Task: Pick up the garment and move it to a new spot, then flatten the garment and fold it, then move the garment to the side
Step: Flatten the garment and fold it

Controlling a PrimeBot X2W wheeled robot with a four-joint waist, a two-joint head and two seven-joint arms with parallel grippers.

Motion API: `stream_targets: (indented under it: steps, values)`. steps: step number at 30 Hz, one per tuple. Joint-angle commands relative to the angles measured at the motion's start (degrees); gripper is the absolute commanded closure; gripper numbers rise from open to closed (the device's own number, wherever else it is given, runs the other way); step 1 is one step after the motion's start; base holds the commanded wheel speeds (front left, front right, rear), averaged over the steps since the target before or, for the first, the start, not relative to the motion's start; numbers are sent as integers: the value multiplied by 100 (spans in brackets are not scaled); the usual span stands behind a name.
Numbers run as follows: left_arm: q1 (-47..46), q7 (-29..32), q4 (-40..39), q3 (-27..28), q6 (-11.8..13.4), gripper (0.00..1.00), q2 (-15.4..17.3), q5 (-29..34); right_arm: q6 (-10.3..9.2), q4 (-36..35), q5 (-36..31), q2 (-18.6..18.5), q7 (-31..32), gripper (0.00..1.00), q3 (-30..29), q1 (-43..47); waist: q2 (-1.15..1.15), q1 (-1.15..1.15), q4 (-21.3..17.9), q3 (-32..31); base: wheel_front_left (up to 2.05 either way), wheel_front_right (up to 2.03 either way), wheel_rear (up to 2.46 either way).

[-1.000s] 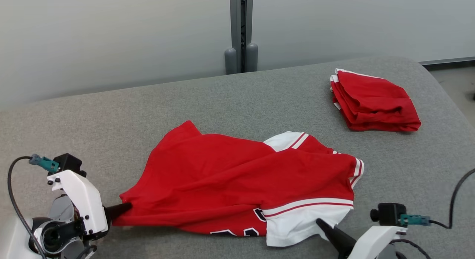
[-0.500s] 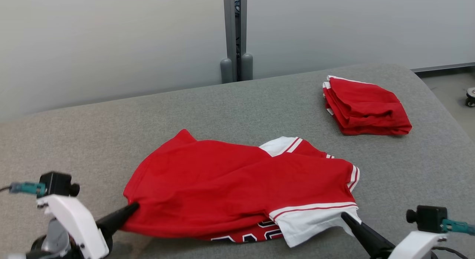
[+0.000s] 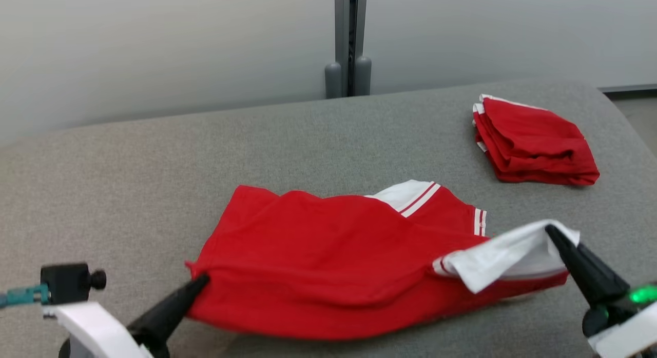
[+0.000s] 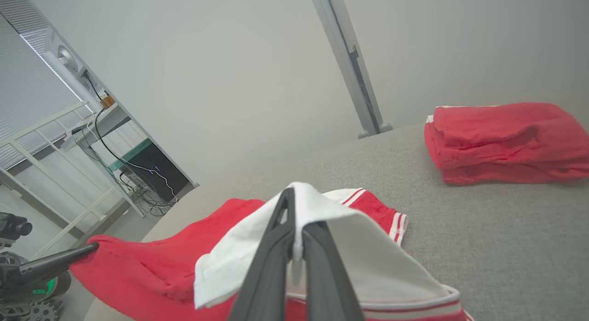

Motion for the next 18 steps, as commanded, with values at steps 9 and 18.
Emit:
stream_targets:
  steps: [9,18]
  values:
    - [-2431,-30,1164,-121,125,100,-51,-14,3,606,-310,-50,179,100,518,-2265,0,0,-39,1063,0,0,0]
    - [-5138,-126,2885,-579,39,100,162,708,3,1612,-202,-180,158,100,1228,-4734,0,0,86,1868,0,0,0]
